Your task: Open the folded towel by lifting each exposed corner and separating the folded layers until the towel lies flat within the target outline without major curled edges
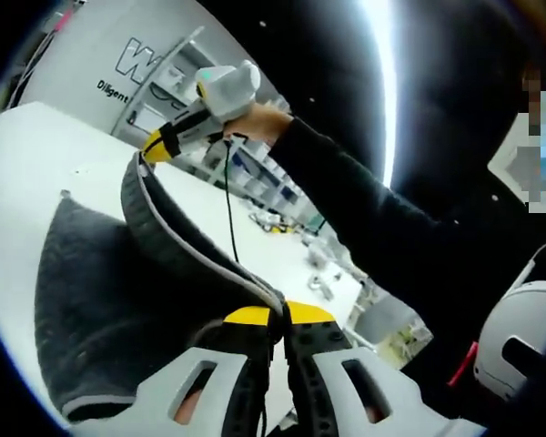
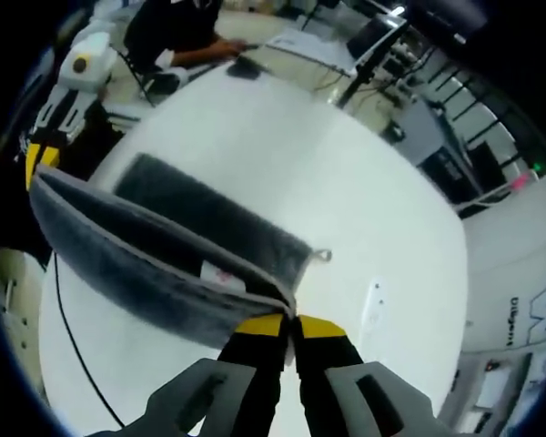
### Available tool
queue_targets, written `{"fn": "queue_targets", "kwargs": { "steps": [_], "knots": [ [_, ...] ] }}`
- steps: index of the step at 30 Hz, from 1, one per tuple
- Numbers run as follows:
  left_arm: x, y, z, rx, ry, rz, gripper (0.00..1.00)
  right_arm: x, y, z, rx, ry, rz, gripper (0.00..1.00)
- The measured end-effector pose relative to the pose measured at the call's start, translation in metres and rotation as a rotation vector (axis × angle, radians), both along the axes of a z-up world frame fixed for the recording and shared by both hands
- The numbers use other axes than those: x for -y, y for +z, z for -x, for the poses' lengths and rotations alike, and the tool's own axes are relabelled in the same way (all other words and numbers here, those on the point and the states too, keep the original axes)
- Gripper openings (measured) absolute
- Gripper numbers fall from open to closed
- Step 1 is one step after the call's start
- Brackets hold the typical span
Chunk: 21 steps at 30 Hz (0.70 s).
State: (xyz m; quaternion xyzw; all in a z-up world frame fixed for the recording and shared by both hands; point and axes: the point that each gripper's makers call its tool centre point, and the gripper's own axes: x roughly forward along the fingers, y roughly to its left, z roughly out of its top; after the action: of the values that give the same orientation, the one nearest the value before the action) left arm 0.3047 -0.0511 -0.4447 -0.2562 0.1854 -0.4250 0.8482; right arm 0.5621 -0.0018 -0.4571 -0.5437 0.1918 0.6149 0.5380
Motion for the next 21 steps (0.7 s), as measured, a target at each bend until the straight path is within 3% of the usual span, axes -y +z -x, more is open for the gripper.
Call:
{"fn": "queue_targets", "kwargs": {
  "steps": [21],
  "knots": [
    [0.012, 0.001, -0.001, 0.012, -0.027, -0.004, 0.02, 0.013, -0.005, -0.001, -0.001, -0.014, -0.013, 0.0]
  ]
}}
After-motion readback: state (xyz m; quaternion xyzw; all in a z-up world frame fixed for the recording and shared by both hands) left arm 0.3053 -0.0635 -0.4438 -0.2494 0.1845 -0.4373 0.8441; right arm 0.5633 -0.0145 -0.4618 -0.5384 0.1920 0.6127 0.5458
